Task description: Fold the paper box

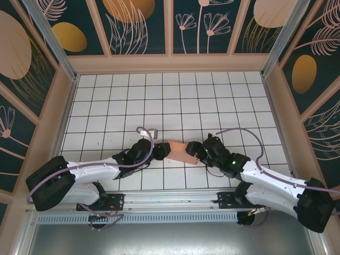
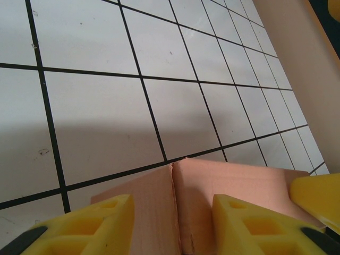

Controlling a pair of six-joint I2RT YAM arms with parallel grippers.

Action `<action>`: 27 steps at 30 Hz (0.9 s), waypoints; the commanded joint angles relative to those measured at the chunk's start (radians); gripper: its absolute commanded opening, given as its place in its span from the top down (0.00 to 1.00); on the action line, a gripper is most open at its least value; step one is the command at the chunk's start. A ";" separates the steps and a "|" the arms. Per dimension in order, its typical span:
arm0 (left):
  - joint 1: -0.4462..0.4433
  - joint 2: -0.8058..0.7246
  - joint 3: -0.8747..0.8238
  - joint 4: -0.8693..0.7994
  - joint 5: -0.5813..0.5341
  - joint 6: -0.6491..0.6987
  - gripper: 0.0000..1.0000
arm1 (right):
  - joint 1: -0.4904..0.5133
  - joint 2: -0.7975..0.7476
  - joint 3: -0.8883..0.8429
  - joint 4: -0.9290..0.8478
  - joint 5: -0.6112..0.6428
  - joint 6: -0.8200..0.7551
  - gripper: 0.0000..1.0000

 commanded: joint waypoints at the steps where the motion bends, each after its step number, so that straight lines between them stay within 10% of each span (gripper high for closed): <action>1: -0.003 0.048 -0.024 -0.171 0.011 0.034 0.59 | 0.013 0.034 0.024 -0.006 -0.016 -0.025 0.16; 17: -0.003 0.043 -0.008 -0.222 -0.013 0.054 0.59 | 0.001 0.024 0.030 -0.209 0.002 -0.027 0.57; 27: -0.003 0.037 0.072 -0.280 -0.014 0.109 0.54 | -0.042 -0.026 0.116 -0.265 0.086 -0.200 0.17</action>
